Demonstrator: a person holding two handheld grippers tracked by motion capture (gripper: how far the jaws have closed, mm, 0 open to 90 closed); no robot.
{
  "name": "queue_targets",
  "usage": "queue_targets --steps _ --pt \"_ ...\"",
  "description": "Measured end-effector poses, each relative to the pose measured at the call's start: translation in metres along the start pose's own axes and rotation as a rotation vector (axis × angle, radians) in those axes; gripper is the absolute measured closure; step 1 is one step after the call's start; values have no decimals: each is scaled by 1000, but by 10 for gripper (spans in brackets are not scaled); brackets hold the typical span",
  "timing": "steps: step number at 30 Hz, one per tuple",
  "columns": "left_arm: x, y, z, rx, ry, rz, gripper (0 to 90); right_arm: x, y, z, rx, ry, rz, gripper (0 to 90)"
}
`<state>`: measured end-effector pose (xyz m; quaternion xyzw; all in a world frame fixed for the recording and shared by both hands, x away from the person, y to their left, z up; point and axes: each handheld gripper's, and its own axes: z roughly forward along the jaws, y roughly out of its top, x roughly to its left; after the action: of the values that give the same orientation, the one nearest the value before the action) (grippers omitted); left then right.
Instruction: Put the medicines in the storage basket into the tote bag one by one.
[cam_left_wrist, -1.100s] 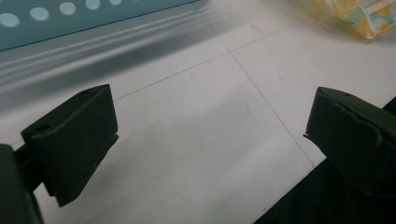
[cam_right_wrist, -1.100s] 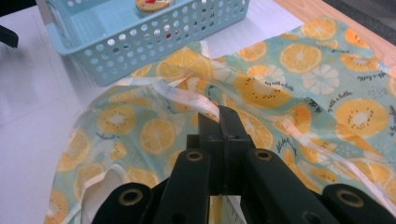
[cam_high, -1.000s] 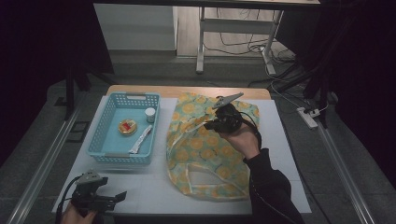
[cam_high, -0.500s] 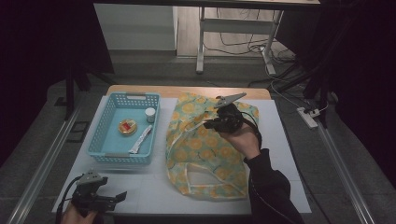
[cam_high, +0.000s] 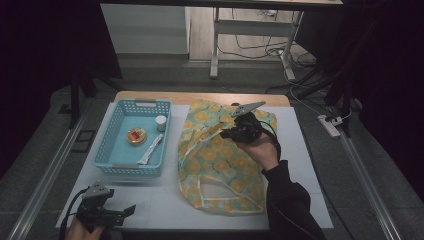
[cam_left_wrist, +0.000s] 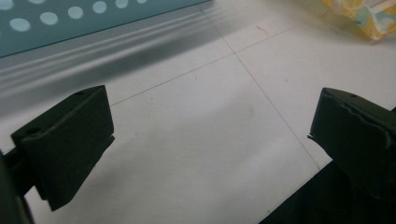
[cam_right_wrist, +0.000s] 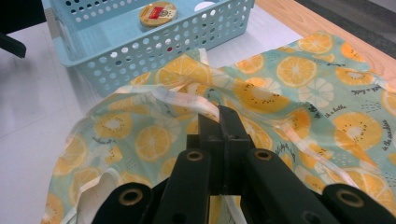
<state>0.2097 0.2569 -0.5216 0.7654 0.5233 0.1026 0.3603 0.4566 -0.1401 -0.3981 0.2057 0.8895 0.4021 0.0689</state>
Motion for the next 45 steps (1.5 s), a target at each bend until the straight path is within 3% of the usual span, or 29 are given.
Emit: queue_targets --steps 12,19,27,31,38,42,45 --pt "0 2 -1 -14 -26 -12 0 -1 0 -3 -16 2 2 899" --pt "0 7 -3 -19 -23 8 0 0 -1 -1 -15 8 0 899" --pt "2 15 -6 -39 -60 46 0 -1 -1 0 -14 14 0 899" --pt "2 19 -7 -42 -74 45 1 -1 -1 0 -15 13 1 899" --pt "1 30 -9 -54 -53 73 0 -1 -1 0 -15 14 1 899" --pt "3 40 -10 -64 -70 64 0 -2 -1 -1 -17 13 1 899" --pt "7 49 -11 -80 -110 50 0 -3 -2 -1 -20 14 3 899"
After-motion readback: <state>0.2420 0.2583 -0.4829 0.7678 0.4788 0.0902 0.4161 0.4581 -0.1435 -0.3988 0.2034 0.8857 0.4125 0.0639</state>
